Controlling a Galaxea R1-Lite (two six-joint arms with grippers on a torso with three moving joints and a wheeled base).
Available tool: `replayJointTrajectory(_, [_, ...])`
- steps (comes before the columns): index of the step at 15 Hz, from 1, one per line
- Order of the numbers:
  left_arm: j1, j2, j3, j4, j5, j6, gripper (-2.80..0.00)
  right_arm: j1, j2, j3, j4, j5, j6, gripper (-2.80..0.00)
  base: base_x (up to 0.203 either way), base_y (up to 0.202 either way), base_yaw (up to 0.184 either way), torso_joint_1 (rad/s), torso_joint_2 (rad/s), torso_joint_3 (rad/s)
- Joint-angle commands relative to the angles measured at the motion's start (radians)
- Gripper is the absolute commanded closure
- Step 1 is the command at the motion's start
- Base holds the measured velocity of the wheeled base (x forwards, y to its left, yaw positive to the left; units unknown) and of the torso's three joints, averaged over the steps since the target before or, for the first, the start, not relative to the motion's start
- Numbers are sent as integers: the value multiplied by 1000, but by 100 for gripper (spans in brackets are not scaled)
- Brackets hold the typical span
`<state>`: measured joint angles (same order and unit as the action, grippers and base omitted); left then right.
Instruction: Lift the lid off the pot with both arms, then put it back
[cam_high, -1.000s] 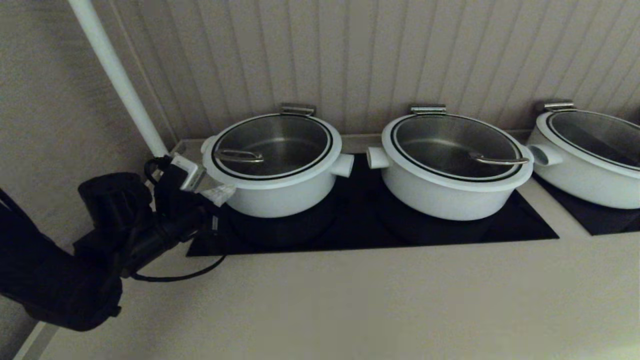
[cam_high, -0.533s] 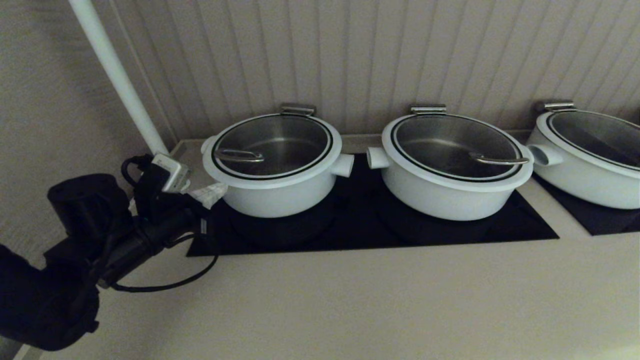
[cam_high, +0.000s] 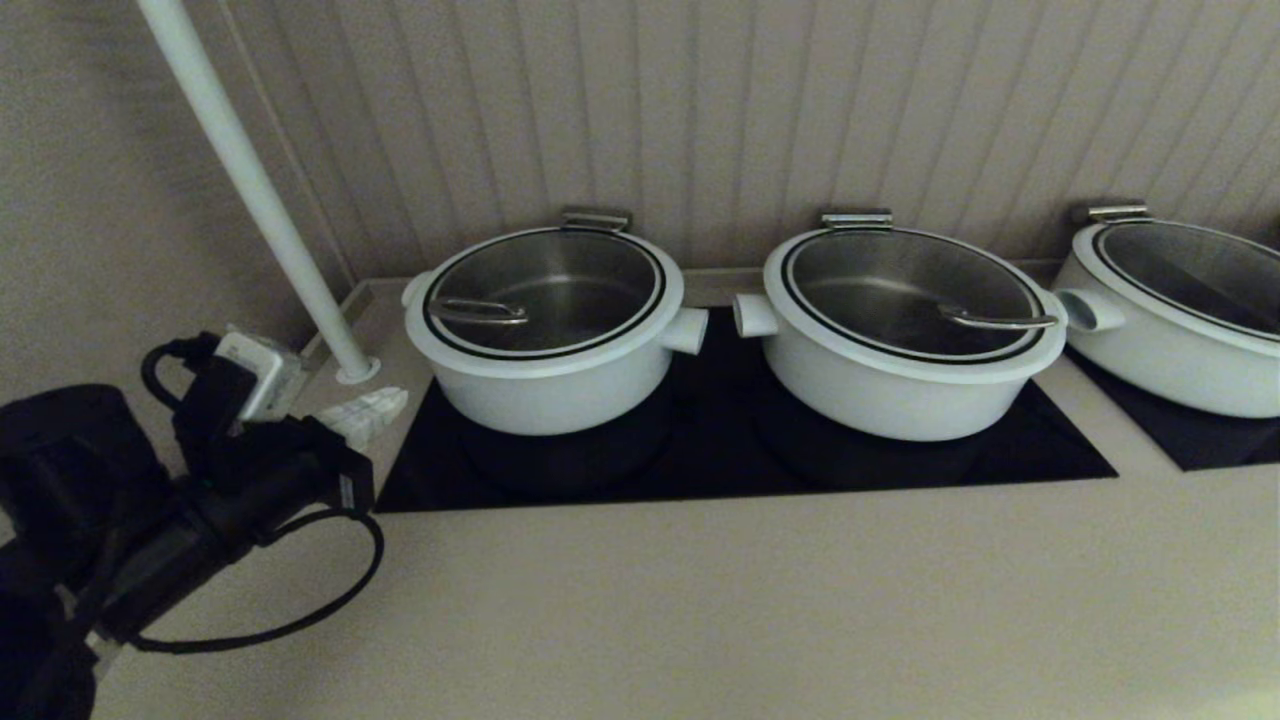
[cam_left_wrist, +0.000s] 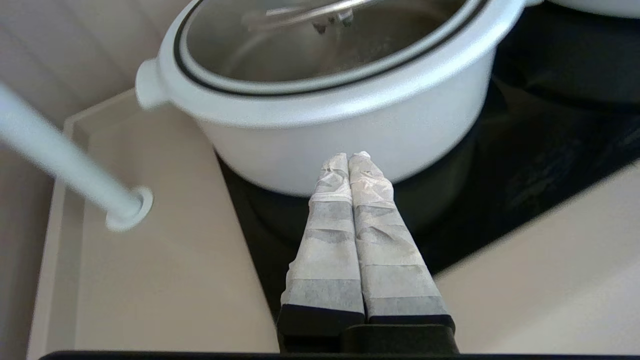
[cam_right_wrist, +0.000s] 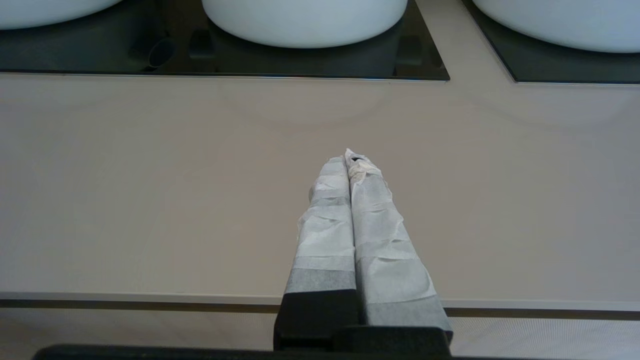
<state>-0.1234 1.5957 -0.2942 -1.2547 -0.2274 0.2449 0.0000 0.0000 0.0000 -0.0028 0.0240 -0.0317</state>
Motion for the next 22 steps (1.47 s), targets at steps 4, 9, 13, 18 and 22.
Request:
replayJointTrajectory(4, [5,-170,172,-7,17,-3,0,0,2,0,-2,1,-1,0,0,0,0,0,0,0])
replayJointTrajectory(9, [4,-370,294,61,55,-18,0,0,2,0,0,1,-1,0,0,0,0,0,0,0])
replayJointTrajectory(13, [4,-592,294,270,97,-50,0,0,2,0,0,1,-1,0,0,0,0,0,0,0])
replayJointTrajectory(18, [3,-984,294,711,103,-102,0,0,2,0,0,1,-1,0,0,0,0,0,0,0])
replayJointTrajectory(22, [29,-1179,294,970,98,-128,0,0,2,0,0,1,-1,0,0,0,0,0,0,0])
